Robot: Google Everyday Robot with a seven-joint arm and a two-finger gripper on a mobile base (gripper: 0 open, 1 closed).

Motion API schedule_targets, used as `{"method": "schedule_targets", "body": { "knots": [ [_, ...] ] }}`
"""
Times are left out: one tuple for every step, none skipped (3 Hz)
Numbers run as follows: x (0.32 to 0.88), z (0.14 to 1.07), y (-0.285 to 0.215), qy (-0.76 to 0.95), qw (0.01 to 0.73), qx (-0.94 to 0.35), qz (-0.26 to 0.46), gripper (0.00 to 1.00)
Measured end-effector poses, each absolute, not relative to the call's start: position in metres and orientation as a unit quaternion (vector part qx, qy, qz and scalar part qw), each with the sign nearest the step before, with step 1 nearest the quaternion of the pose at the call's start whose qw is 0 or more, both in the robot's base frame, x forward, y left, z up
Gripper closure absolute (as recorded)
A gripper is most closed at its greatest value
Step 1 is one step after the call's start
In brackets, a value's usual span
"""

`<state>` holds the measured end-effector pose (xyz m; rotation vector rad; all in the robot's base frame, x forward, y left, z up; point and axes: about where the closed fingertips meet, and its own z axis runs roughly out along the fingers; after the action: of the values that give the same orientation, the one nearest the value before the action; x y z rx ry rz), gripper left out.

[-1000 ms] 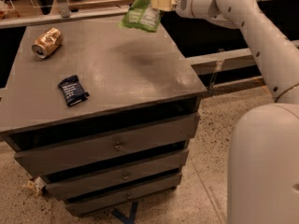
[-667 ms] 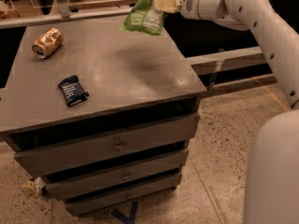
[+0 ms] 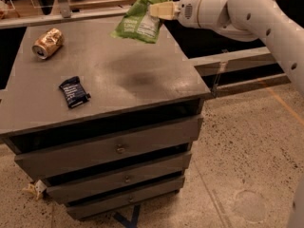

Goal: Move green rice chip bag near rxbar blueberry

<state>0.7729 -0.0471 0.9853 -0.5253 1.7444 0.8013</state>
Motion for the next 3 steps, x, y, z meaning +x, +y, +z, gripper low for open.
{"method": "schedule_targets", "body": {
  "knots": [
    [0.747,0.977,-0.029,0.74,0.53,-0.227,0.347,1.0],
    [0.724,0.964,-0.015,0.747,0.512,-0.239,0.35,1.0],
    [0.709,0.949,-0.002,0.757,0.496,-0.245,0.348,1.0]
  ]
}}
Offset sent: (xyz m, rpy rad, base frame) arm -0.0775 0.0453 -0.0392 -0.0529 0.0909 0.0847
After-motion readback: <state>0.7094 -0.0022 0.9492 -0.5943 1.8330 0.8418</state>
